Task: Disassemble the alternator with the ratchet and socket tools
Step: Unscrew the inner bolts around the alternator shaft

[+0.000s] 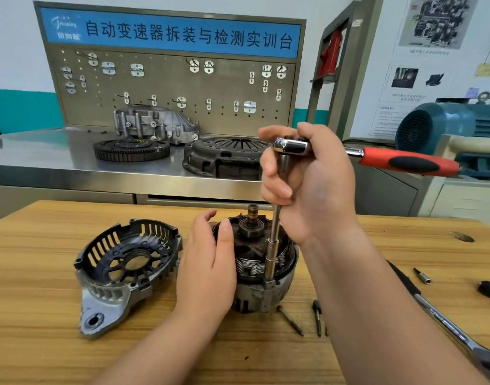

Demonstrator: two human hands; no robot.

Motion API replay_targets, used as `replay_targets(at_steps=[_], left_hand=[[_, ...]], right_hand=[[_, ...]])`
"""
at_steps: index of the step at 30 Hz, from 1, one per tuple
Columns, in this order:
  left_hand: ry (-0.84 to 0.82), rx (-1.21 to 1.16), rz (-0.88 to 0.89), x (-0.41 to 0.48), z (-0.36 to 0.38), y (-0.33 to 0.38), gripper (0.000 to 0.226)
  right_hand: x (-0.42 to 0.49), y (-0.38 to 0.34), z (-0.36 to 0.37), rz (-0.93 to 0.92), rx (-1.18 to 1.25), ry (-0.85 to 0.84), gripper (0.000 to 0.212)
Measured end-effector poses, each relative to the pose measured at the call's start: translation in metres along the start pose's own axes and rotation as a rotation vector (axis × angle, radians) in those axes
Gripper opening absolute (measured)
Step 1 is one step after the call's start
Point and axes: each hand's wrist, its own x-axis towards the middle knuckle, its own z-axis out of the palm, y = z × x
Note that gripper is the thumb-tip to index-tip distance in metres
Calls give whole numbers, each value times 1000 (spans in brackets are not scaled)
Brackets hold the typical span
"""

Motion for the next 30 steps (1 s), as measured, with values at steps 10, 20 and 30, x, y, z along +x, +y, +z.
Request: replay_targets(at_steps=[10, 20, 30], left_hand=[[90, -2, -9, 3, 5, -4, 55], [93, 69, 39, 2, 7, -3, 56], [42, 47, 17, 9, 5, -8, 67]], right_hand=[[7, -5, -1, 124, 18, -87, 39], [9, -11, -3, 142, -27, -162, 18], [20, -8, -3, 278, 28, -274, 29]])
